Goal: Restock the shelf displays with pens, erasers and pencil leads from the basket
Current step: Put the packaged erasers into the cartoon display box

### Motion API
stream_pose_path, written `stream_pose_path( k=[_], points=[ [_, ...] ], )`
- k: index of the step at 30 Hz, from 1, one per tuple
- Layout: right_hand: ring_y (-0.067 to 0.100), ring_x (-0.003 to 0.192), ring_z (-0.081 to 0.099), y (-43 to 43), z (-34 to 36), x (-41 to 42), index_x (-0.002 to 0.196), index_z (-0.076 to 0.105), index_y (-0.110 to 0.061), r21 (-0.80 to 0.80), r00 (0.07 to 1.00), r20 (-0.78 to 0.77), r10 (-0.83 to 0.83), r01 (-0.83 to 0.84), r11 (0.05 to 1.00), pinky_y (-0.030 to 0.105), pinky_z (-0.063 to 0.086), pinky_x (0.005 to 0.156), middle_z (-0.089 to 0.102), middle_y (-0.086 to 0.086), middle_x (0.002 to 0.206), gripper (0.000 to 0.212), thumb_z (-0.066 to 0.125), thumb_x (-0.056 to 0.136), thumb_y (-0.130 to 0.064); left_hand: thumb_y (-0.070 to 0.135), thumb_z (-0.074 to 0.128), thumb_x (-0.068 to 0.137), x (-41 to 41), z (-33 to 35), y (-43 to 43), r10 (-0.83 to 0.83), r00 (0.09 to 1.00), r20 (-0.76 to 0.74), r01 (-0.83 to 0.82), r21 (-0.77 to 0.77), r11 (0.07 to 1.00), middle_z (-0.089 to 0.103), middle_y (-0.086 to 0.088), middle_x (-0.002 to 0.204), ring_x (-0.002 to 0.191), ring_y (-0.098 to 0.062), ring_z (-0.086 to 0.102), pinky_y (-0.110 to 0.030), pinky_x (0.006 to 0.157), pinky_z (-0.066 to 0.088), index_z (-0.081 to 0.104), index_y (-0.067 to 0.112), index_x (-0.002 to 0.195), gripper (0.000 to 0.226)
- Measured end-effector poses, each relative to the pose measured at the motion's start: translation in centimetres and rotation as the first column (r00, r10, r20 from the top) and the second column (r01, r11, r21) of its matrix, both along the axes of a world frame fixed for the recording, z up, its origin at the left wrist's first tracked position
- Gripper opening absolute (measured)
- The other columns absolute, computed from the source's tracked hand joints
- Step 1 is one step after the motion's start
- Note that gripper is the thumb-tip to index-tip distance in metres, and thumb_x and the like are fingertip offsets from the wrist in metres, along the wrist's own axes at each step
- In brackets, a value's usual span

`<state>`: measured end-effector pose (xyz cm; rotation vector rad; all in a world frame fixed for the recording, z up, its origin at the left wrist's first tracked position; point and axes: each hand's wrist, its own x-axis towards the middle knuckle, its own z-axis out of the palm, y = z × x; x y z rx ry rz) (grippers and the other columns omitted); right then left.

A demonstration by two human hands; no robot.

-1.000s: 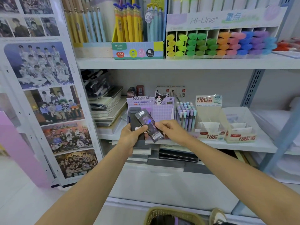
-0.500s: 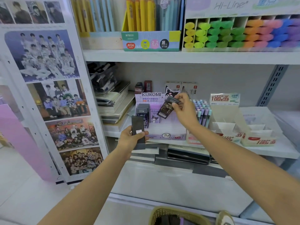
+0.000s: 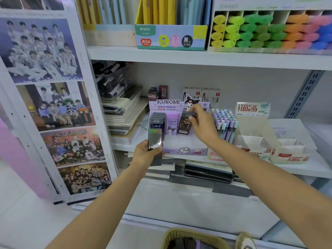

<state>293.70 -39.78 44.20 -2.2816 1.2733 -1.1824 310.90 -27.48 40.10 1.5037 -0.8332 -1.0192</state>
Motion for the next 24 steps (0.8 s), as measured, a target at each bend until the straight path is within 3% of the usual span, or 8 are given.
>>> stream_pose_path(
  k=[3,6,10,16,20,24],
  points=[
    [0.021,0.078,0.063,0.0,-0.3,-0.1,0.105,0.046,-0.015,0.019,0.999,-0.035,0.028,-0.027,0.999,0.023,0.046,0.059,0.063,0.003,0.089,0.016,0.054,0.095,-0.004,0.005,0.065,0.089,-0.1,0.1,0.0,-0.005,1.000,0.007,0.005,0.006,1.000,0.069,-0.009,0.115,0.107,-0.032,0.064,-0.048,0.104,0.045,0.062,0.017,0.106,0.022],
    [0.024,0.082,0.064,-0.6,0.5,0.0,0.107,0.046,-0.015,0.067,0.992,-0.118,0.041,-0.034,0.997,0.036,0.053,0.066,0.065,0.007,0.093,0.018,0.053,0.095,-0.004,0.006,0.065,0.089,-0.1,0.1,-0.1,0.001,1.000,0.008,-0.001,0.017,1.000,0.068,-0.010,0.116,0.109,-0.035,0.063,-0.049,0.105,0.044,0.061,0.018,0.105,0.020],
    [0.016,0.074,0.055,-1.6,1.7,0.0,0.102,0.045,-0.020,0.074,0.970,-0.237,0.050,-0.033,0.997,0.023,0.039,0.058,0.059,0.000,0.093,0.023,0.055,0.093,-0.001,0.006,0.065,0.089,-0.1,0.0,-0.2,0.002,1.000,0.005,-0.002,0.017,1.000,0.068,-0.010,0.116,0.109,-0.035,0.063,-0.049,0.105,0.044,0.061,0.019,0.103,0.020],
    [0.019,0.088,0.052,-1.5,0.8,0.8,0.103,0.059,-0.010,0.020,0.989,-0.150,-0.009,0.012,1.000,0.031,0.046,0.084,0.054,0.004,0.101,0.022,0.063,0.086,0.004,0.004,0.065,0.089,0.1,0.1,-0.1,-0.018,1.000,-0.014,0.018,-0.003,1.000,0.069,-0.011,0.115,0.106,-0.034,0.064,-0.048,0.103,0.046,0.061,0.021,0.099,0.019],
    [0.021,0.095,0.055,-1.3,0.2,0.9,0.100,0.067,-0.004,-0.033,0.992,-0.103,-0.073,0.070,0.997,0.021,0.039,0.084,0.057,0.010,0.107,0.021,0.063,0.084,0.008,0.004,0.064,0.089,0.2,0.0,-0.1,-0.027,1.000,-0.014,0.026,-0.028,0.999,0.068,-0.012,0.116,0.107,-0.034,0.064,-0.049,0.102,0.047,0.060,0.017,0.106,0.022],
    [0.024,0.102,0.057,-1.2,0.8,1.0,0.102,0.071,-0.004,-0.064,0.980,-0.151,-0.129,0.121,0.991,0.026,0.044,0.085,0.059,0.011,0.111,0.016,0.065,0.087,0.000,0.003,0.066,0.087,0.3,0.1,0.2,-0.032,0.999,-0.025,0.029,-0.107,0.994,0.072,-0.013,0.107,0.096,-0.030,0.070,-0.044,0.096,0.052,0.062,0.012,0.110,0.025]
  ],
)
